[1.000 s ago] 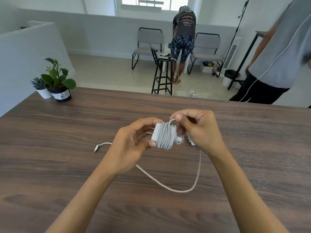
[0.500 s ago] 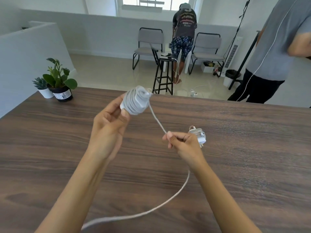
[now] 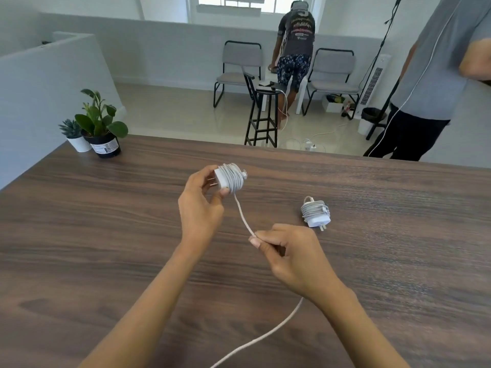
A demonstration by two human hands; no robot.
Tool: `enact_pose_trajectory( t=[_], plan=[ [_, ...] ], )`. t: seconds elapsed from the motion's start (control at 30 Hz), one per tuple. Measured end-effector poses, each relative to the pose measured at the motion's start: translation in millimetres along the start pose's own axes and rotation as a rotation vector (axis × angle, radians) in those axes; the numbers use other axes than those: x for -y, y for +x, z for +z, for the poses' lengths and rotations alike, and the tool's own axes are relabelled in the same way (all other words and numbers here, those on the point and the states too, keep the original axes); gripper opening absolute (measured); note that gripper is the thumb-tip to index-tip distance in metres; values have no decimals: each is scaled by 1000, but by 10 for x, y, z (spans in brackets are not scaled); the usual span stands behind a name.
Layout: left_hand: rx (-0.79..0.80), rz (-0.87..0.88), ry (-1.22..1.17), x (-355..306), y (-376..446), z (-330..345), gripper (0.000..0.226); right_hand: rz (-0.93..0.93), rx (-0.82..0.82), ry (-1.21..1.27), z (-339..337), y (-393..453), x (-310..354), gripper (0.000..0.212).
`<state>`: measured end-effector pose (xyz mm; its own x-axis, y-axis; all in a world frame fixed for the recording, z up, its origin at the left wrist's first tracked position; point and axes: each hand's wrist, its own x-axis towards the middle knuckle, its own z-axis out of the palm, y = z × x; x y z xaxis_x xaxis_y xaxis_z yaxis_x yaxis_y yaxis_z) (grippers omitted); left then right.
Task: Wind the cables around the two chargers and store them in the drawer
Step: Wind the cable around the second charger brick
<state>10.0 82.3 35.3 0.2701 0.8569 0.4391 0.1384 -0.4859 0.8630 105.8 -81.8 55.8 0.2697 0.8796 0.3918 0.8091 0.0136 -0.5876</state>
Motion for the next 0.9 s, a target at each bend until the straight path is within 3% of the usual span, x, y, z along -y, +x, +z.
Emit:
enact_pose_trajectory(
  t=[0.17,0.37,0.6,0.73,0.83,0.9],
  plan=[
    [107,172,113,-21,-139,31,50,-101,-88,-71,-324,157,78,17],
    [265,206,-15,-211,-299,-30,54,-140,-196,-60,-629,435,86,8],
    [446,67,-376,-551,-523,-167,46,51,-192,260,-700,694,-31,8],
    [411,-9,-532,-711,-519,-235,45,179,-202,519,-564,699,-150,6],
    [363,22,-553,-812,-506,-281,45,335,-196,675,-414,593,-296,19],
    [323,54,-535,-858,-466,-304,45,411,-162,718,-251,481,-360,14]
  ],
)
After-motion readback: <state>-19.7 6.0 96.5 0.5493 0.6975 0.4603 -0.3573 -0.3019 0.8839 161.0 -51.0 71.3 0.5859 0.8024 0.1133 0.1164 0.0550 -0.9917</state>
